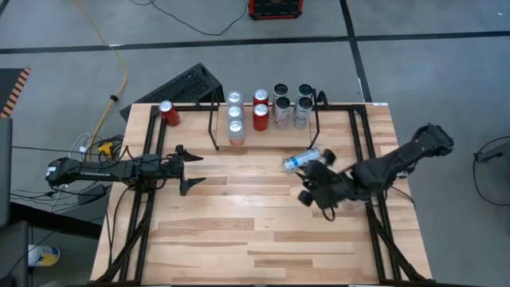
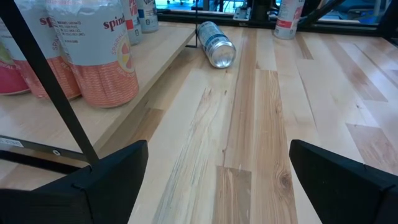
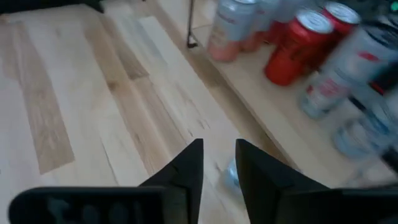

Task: Place canned beverage on shelf
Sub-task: Put the red black soda can on the shelf aligned with the other red black soda cans

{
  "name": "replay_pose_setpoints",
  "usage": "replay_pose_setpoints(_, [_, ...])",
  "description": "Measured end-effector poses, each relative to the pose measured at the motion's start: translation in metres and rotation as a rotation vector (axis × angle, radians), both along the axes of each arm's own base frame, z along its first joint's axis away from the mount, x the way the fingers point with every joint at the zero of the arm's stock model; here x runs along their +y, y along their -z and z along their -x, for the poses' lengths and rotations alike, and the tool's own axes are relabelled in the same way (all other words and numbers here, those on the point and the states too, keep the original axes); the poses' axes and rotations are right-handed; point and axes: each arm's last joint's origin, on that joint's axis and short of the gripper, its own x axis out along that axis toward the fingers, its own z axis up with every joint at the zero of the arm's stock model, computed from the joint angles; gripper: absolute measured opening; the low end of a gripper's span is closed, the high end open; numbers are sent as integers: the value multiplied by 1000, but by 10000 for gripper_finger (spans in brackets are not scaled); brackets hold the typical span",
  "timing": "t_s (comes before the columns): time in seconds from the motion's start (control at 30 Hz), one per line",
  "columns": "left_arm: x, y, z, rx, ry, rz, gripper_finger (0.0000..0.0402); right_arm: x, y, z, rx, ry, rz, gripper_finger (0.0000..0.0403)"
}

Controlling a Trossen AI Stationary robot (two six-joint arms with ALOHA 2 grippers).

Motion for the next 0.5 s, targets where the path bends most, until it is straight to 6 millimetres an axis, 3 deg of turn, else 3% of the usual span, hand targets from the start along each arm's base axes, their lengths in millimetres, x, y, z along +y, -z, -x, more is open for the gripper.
replay_pose_setpoints(0.27, [0,0,0,0,0,0,377,-36,18,-40,36,-137,8,139])
replay_pose_setpoints(0.5, [0,0,0,0,0,0,377,-64,30,-55,-83,-264,-117,139])
